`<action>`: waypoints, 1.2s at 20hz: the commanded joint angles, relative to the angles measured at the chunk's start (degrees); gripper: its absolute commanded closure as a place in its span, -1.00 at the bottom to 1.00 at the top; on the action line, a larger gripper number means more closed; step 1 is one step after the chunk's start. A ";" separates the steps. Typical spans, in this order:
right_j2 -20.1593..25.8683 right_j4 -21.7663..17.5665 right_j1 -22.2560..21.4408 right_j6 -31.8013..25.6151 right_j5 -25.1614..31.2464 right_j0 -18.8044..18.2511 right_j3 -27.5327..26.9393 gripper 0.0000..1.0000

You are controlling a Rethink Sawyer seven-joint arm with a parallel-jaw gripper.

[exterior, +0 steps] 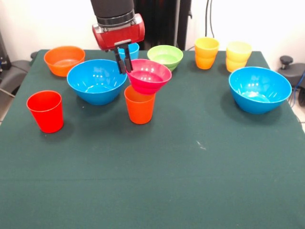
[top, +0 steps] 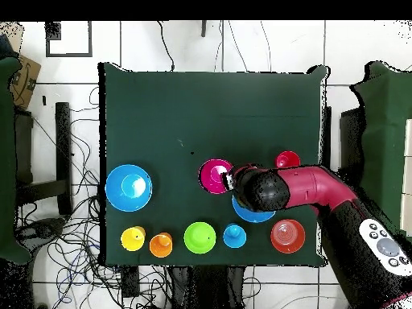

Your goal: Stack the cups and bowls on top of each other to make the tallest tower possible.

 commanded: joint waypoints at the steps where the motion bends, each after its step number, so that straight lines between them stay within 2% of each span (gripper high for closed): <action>1: 2.55 -5.36 2.97 -18.86 7.70 -0.66 -3.71 1.00; 9: 3.16 -7.10 5.08 -18.50 7.42 -1.27 -4.74 1.00; 16: 2.79 -8.09 5.94 -13.45 5.02 0.81 -3.76 1.00; 24: 3.11 -8.73 7.33 -10.43 2.90 1.21 -2.55 1.00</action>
